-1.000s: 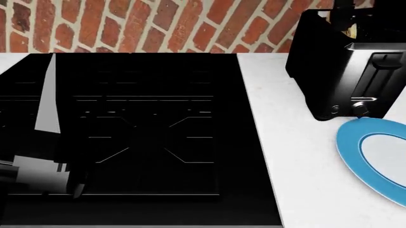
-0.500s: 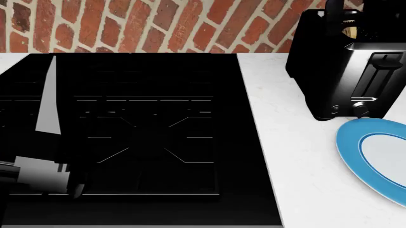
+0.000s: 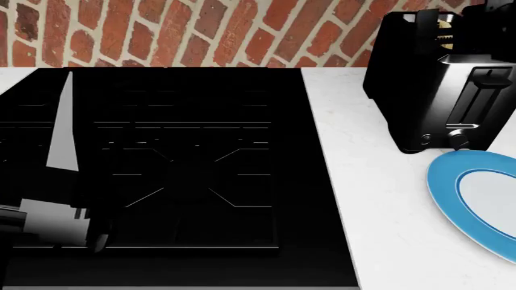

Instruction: Place the toasted item on a plate.

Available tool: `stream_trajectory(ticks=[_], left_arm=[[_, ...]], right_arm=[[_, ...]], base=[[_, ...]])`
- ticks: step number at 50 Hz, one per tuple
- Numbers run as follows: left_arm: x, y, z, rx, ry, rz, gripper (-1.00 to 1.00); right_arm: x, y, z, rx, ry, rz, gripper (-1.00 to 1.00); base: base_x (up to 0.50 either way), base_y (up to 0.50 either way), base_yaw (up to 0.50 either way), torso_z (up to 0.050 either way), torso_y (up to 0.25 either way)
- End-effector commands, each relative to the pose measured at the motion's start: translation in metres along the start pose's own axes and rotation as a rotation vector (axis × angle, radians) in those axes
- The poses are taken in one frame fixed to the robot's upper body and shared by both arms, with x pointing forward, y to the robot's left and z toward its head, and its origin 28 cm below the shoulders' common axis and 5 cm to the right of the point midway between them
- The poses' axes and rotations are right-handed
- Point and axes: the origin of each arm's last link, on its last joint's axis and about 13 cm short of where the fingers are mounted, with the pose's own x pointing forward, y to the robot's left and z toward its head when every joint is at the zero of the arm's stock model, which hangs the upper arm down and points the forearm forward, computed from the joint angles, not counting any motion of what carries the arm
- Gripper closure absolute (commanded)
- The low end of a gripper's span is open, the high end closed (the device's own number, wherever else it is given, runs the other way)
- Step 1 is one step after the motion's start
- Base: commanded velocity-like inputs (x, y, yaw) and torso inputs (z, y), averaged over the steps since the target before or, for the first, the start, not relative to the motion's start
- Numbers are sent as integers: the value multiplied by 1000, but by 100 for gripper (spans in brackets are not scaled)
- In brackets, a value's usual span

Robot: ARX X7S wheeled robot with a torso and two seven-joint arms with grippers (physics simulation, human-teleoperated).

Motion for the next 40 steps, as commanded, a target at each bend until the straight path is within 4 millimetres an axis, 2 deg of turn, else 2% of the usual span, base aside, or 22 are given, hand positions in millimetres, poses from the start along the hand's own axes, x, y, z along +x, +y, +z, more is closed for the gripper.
stream_trajectory(ticks=[1,21,22,40], left_arm=[[0,0,-1,-2,2,0,-100],[-1,0,-1,-4,6,2,-100],[-1,0,-1,-4,6,2,-100],[-2,0,-3,-3,5,-1,-100]], right_arm=[[4,-1,-10,1,38,-3,-100],[11,5,-14,-21,55,18,-100],[12,5,-15,-21,55,19,100],[10,3,-19,-17,55,26,100]], base=[[0,0,0,0,0],[0,0,0,0,0],[0,0,0,0,0],[0,0,0,-1,0]])
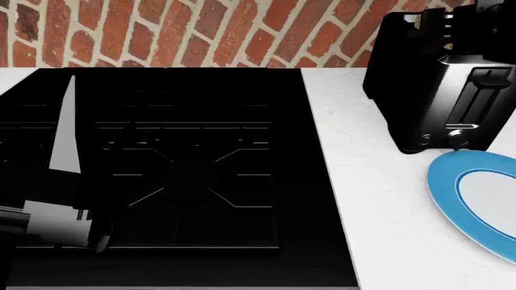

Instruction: Place the toasted item on a plate.

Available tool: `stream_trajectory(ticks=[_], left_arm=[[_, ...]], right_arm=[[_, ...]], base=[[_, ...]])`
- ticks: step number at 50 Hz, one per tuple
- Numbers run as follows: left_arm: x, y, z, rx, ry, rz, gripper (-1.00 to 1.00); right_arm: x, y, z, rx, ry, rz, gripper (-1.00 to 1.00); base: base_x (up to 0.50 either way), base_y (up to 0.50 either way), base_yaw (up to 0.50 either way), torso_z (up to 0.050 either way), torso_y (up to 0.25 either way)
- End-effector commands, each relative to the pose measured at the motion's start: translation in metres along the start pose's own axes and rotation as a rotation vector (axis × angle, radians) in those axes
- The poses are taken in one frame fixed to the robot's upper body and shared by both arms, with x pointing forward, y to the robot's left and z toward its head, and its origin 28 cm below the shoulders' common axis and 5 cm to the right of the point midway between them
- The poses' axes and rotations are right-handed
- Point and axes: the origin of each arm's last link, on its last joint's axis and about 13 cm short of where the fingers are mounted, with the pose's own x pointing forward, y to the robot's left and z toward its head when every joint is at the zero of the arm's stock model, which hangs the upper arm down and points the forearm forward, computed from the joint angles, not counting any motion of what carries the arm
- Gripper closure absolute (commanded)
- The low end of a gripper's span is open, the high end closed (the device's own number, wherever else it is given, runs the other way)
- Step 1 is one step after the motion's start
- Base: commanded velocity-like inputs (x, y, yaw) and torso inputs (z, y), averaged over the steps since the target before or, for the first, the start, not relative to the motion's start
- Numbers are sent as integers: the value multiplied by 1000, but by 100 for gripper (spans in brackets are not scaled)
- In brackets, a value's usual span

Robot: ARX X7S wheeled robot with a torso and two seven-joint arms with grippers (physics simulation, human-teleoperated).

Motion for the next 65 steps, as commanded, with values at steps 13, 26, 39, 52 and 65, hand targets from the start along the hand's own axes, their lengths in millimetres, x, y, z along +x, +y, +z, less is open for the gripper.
stream_trajectory(ticks=[13,26,39,52,65], left_arm=[[-1,0,-2,-3,5,-1,-100],[-2,-1,-2,-5,5,-1,-100],[-2,-1,-4,-11,5,-2,-100],[-3,-1,-5,-14,6,1,-100],[-4,-2,-7,-23,12,-2,-100]], right_arm=[[-3,-4,-1,-10,-1,-9,100],[-15,-7,24,-23,-85,-24,100],[-33,-11,48,-41,-178,-35,100],[-60,-16,66,-41,-258,-16,100],[-90,-23,68,-28,-319,22,100]], base=[[0,0,0,0,0],[0,0,0,0,0],[0,0,0,0,0],[0,0,0,0,0],[0,0,0,0,0]])
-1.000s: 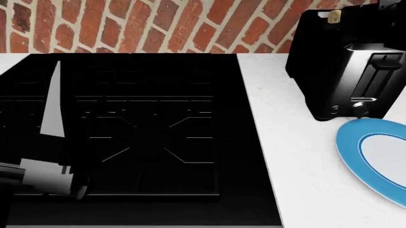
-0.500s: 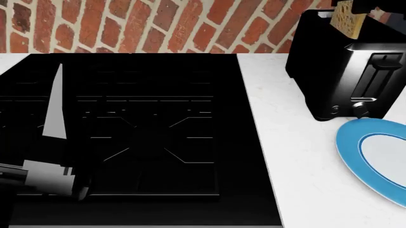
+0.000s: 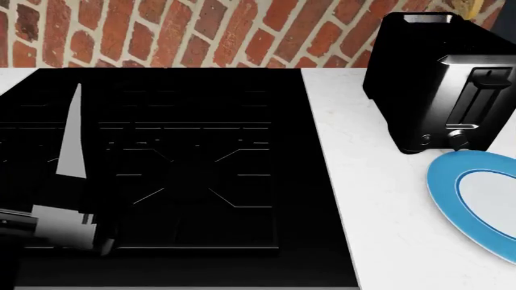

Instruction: Place the toasted item on a plate.

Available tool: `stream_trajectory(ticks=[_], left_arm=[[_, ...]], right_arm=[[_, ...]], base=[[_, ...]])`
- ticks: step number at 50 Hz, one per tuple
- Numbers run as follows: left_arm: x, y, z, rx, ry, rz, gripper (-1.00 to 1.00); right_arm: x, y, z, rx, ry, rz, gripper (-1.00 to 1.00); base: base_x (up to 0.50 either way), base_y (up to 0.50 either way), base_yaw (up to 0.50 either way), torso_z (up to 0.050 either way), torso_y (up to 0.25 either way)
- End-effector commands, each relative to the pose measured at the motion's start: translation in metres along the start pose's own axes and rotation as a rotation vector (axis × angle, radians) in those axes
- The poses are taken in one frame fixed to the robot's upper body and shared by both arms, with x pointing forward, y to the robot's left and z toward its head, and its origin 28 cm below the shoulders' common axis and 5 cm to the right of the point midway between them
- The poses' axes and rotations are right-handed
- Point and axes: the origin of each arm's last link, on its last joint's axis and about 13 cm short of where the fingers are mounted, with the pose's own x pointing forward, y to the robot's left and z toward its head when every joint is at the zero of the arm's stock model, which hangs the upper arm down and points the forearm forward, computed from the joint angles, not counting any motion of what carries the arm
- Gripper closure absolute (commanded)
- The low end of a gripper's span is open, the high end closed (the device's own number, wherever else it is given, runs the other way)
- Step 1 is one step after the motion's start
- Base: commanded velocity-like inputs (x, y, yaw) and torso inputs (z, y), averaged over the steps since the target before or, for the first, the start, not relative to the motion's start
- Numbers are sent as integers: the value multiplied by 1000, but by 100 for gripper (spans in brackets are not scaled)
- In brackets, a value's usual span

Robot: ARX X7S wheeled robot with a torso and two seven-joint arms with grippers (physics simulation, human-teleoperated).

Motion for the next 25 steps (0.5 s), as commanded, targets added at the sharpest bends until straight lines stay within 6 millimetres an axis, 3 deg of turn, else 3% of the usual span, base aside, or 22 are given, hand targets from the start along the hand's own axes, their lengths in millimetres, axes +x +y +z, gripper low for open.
stream_trajectory(ticks=[1,25], left_arm=[[-1,-1,-2,-8,6,-2,-100],[-4,-1,-6,-60,-6,-5,-100]], right_arm=[[-25,-7,8,8,-54,26,100],[-105,-6,-16,25,-165,95,100]], base=[[0,0,0,0,0],[0,0,0,0,0]])
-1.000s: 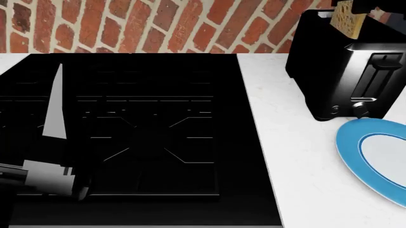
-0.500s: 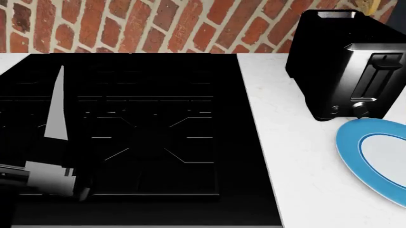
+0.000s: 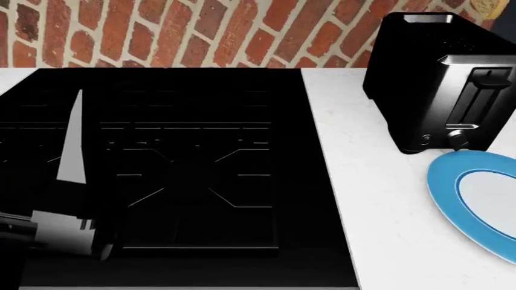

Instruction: Place the toasted item on a plate.

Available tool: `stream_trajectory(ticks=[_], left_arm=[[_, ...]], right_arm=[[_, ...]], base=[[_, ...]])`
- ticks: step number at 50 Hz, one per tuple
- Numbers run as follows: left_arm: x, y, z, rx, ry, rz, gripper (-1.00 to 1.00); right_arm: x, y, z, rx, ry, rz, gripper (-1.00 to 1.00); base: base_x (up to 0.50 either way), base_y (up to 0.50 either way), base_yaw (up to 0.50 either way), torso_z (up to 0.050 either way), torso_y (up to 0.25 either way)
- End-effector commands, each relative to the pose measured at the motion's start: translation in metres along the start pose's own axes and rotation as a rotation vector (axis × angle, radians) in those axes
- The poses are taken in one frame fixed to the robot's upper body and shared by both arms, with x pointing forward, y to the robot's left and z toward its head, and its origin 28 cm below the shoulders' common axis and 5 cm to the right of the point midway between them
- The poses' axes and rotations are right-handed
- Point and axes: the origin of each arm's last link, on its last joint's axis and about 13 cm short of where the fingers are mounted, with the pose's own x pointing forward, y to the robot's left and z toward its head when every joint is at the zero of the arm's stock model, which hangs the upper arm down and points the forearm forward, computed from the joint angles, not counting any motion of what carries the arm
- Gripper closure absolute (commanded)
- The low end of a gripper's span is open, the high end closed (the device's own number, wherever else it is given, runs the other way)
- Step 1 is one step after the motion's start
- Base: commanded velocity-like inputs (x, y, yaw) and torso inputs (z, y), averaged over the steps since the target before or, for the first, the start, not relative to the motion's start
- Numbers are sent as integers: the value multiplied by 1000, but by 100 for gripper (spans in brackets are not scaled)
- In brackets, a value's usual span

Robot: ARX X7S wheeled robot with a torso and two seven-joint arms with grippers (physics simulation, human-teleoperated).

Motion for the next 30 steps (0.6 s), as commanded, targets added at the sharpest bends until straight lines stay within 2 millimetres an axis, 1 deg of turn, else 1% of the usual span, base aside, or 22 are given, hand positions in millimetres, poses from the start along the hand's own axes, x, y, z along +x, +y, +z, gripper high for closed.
stream_trajectory(ticks=[1,15,22,30], left_arm=[[-1,0,-1,-26,-5,-4,-100],[0,2,-4,-44,-5,-3,-100],[-1,1,-6,-51,-3,-5,-100],[-1,-1,-7,-49,2,-10,-100]], right_arm=[[-40,5,-4,-42,-41,20,100],[-78,19,-8,-122,-49,71,100],[-101,19,-22,-121,-43,92,100],[-125,20,-33,-109,-58,135,100]], base=[[0,0,0,0,0],[0,0,0,0,0],[0,0,0,0,0],[0,0,0,0,0]])
